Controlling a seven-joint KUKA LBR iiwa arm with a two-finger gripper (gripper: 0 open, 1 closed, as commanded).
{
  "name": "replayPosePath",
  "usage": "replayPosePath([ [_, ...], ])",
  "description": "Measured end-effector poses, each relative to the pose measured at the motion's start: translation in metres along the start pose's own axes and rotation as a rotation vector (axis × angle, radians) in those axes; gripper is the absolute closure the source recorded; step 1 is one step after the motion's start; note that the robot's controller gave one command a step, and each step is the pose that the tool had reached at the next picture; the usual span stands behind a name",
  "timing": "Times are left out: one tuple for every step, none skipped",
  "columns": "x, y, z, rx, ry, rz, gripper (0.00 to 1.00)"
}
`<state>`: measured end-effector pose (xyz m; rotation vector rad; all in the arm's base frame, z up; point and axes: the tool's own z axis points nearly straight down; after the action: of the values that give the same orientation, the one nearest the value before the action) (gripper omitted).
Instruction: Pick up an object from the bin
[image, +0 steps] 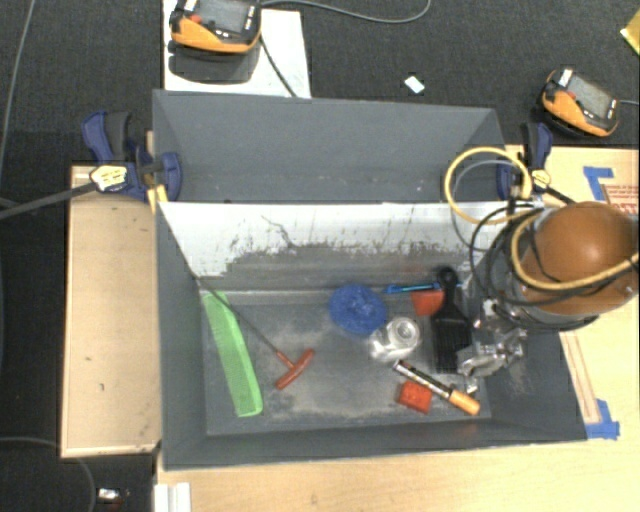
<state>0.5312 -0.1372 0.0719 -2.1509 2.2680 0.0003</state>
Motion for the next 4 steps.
replayPosePath([
  [0.0, 0.0, 0.0, 0.0, 0.0, 0.001, 1.0],
  [-0.001, 0.0, -0.001, 0.0, -0.001, 0.002, 1.0],
  [0.0, 0.002, -0.016, -0.006, -0.001, 0.004, 1.0],
  [0.0, 0.001, -0.053, -0.004, -0.001, 0.006, 1.0],
])
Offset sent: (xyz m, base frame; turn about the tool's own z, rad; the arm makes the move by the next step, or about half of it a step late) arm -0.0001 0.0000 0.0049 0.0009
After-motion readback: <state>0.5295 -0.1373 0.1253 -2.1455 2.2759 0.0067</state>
